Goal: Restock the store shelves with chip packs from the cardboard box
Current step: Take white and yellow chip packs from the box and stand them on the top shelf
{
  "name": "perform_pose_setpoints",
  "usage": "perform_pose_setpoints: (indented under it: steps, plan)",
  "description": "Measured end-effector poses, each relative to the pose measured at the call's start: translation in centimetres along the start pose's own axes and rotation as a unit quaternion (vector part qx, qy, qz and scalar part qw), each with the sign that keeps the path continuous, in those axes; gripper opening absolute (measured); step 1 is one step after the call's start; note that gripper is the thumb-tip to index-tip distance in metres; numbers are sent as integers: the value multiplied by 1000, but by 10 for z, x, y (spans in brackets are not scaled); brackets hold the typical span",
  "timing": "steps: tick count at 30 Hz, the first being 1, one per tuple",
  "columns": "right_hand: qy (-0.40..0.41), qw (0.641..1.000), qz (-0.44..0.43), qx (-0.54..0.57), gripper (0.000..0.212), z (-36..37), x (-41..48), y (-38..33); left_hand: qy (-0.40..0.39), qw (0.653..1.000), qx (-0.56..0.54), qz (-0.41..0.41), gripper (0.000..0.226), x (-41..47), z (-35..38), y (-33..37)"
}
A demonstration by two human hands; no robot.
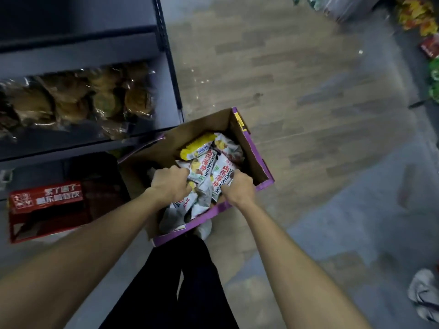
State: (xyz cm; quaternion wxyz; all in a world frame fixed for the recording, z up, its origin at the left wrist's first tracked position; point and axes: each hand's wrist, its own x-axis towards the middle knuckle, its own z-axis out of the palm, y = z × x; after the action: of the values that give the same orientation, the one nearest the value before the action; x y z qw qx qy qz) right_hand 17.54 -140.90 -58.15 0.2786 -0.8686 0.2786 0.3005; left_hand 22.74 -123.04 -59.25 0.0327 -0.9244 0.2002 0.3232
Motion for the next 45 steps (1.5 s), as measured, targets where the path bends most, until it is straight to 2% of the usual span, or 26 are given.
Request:
perform_pose_setpoints:
  steps: [4, 8, 16, 20, 22, 27, 30, 38, 45]
  plan:
    - [-9, 999, 34, 14, 45, 27, 42, 3, 3, 999, -31, 14, 30, 38, 28, 4]
    - [-14, 994, 86, 67, 54, 50, 79, 7, 5, 998, -59, 35, 41, 70, 46, 5]
    - [-32, 985, 142, 90, 65, 93, 127, 20, 30, 996, -81, 38, 38, 130, 81, 26]
    - [24, 987, 140, 77, 44, 110, 142, 21, 55, 997, -62, -9, 23, 153, 98, 37]
    - [48, 988, 136, 58, 35, 112, 150, 19, 61, 997, -43, -29, 23, 162, 103, 41]
    - [53, 990, 123, 42, 41, 113, 158, 16, 54, 997, -12, -46, 41, 172, 103, 40]
    - [52, 992, 117, 24, 45, 118, 157, 17, 52, 997, -36, -51, 40, 175, 106, 39]
    - [51, 993, 106, -8, 40, 113, 152, 13, 97, 991, -48, -74, 52, 166, 98, 40]
    - [42, 993, 108, 9, 32, 86, 137, 3, 60, 989, -96, -100, 65, 146, 83, 22]
